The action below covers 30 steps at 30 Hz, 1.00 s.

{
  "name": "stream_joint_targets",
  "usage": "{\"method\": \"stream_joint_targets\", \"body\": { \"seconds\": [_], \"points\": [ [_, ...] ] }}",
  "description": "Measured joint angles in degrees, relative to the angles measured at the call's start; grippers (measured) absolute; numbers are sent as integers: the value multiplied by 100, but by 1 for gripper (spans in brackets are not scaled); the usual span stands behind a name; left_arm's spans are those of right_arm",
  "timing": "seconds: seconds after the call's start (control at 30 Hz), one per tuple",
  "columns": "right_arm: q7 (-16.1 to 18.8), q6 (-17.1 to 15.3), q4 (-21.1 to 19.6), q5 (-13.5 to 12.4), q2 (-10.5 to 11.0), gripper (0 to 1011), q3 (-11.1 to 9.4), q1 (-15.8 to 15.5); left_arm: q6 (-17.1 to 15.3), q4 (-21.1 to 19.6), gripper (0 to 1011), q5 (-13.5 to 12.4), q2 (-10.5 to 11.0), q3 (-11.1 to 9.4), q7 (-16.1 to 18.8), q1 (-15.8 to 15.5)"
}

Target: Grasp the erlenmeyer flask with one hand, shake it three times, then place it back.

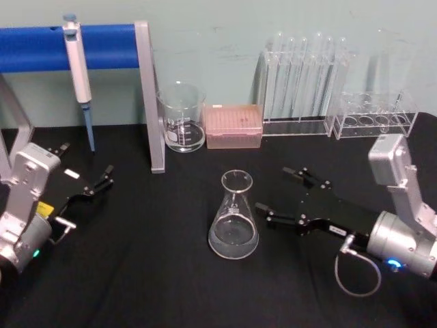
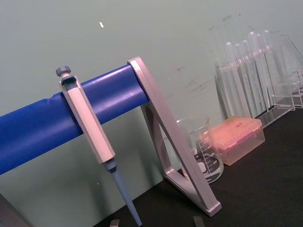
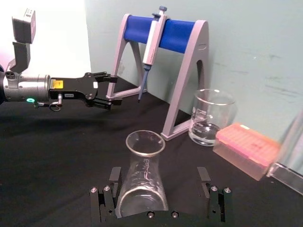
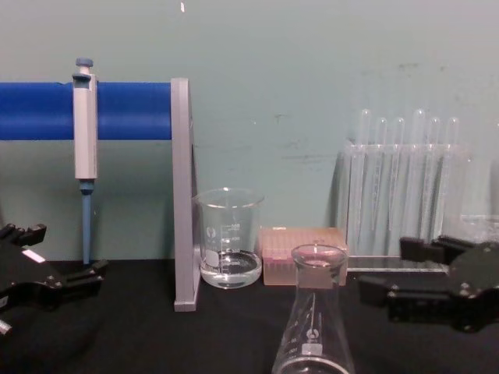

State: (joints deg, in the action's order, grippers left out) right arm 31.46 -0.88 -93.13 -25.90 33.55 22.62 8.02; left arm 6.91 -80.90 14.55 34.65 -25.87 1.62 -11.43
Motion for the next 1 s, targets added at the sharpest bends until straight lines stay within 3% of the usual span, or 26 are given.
{"method": "stream_joint_targets", "body": {
  "seconds": [0.13,0.33,0.57,1.0],
  "points": [
    [-84,52,-75,-26,83,1000,-131,-68,0,0,1001,0,0,1,0,0],
    [-416,111,-77,35,12,1000,-318,-110,0,0,1001,0,0,0,0,0],
    [-1114,149,28,294,-382,1000,-555,-158,0,0,1001,0,0,0,0,0],
    [-1830,294,647,754,-1175,1000,-614,17,0,0,1001,0,0,0,0,0]
  ]
}}
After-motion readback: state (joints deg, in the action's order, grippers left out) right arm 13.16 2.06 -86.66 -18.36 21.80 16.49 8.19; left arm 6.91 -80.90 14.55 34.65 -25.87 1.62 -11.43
